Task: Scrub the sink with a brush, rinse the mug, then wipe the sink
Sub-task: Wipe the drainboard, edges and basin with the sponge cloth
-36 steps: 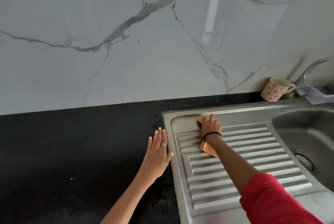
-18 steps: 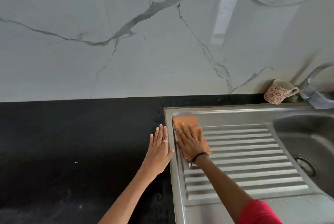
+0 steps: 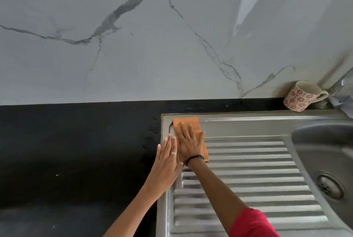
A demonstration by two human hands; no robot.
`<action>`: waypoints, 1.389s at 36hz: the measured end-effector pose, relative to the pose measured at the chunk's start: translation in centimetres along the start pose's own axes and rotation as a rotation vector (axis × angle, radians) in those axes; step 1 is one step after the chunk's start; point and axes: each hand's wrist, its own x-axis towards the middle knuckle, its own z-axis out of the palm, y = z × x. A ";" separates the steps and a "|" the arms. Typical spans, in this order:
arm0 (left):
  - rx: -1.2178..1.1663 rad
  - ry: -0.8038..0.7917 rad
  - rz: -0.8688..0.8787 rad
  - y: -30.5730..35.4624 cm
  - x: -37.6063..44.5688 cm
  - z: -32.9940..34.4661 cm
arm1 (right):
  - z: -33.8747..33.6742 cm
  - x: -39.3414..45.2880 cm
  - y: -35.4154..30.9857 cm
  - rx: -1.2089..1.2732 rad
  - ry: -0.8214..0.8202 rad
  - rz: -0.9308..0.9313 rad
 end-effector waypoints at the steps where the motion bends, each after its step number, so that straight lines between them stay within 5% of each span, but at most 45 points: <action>1: -0.007 -0.007 -0.015 0.5 0.2 0.2 | -0.1 0.0 0.7 0.010 0.007 0.000; 29: -0.033 -0.033 0.080 17.4 6.3 3.9 | -3.4 -2.8 28.4 0.210 0.177 0.454; 41: -0.102 -0.061 0.045 17.2 3.8 4.4 | -2.9 -7.0 29.1 0.456 0.200 0.733; 50: -0.127 -0.042 0.051 14.7 1.9 3.9 | -2.2 -10.6 26.8 0.248 0.140 0.702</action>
